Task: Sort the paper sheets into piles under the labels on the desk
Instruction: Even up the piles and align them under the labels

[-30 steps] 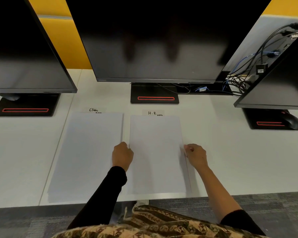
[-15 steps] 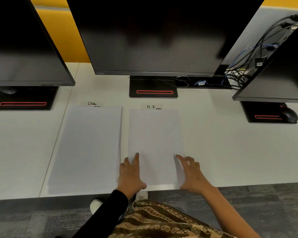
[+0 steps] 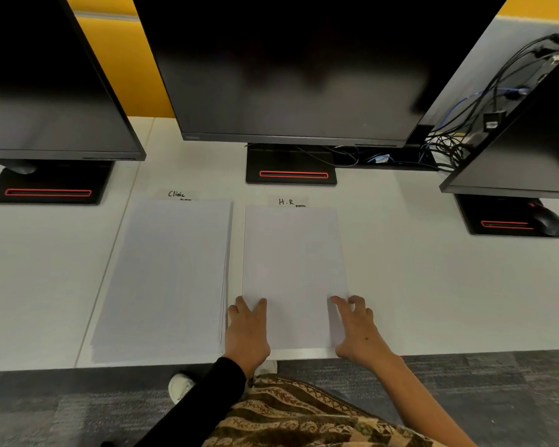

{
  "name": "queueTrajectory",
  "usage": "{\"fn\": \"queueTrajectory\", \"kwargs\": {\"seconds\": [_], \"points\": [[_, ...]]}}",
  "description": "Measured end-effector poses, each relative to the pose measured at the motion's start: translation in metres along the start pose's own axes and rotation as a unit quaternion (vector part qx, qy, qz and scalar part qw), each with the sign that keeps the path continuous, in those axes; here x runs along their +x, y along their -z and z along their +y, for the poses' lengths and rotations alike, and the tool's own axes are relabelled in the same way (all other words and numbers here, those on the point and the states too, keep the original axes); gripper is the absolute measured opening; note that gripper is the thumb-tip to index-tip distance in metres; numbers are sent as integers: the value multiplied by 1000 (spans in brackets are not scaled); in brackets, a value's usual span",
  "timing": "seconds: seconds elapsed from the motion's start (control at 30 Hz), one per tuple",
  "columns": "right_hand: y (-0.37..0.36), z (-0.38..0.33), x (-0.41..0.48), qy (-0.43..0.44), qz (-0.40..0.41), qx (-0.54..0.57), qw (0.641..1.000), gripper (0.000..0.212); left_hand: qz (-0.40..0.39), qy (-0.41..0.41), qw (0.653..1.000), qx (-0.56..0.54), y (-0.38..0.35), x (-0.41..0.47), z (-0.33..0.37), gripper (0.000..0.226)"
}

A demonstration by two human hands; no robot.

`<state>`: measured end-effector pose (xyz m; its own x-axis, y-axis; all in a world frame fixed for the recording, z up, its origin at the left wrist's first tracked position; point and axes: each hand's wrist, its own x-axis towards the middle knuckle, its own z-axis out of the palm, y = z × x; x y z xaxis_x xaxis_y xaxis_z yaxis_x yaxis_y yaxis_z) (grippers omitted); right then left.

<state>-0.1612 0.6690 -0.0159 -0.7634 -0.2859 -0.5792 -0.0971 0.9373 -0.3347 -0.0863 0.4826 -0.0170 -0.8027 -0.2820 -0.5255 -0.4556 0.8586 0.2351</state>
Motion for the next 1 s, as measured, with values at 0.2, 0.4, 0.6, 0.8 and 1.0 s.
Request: {"fn": "queueTrajectory", "kwargs": {"seconds": [0.2, 0.4, 0.6, 0.8, 1.0], "points": [[0, -2, -2, -1, 4, -4, 1000, 84, 2, -1, 1000, 4, 0, 1, 0, 79], [0, -4, -3, -6, 7, 4, 1000, 86, 1, -1, 1000, 11, 1, 2, 0, 82], [7, -4, -5, -26, -27, -6, 999, 104, -17, 3, 1000, -13, 3, 2, -4, 100], [26, -23, -4, -48, -44, -54, 996, 113, -43, -6, 987, -154, 24, 4, -23, 110], [23, -81, 3, 51, 23, 78, 995, 76, 91, 71, 976, -186, 57, 26, -86, 80]]}}
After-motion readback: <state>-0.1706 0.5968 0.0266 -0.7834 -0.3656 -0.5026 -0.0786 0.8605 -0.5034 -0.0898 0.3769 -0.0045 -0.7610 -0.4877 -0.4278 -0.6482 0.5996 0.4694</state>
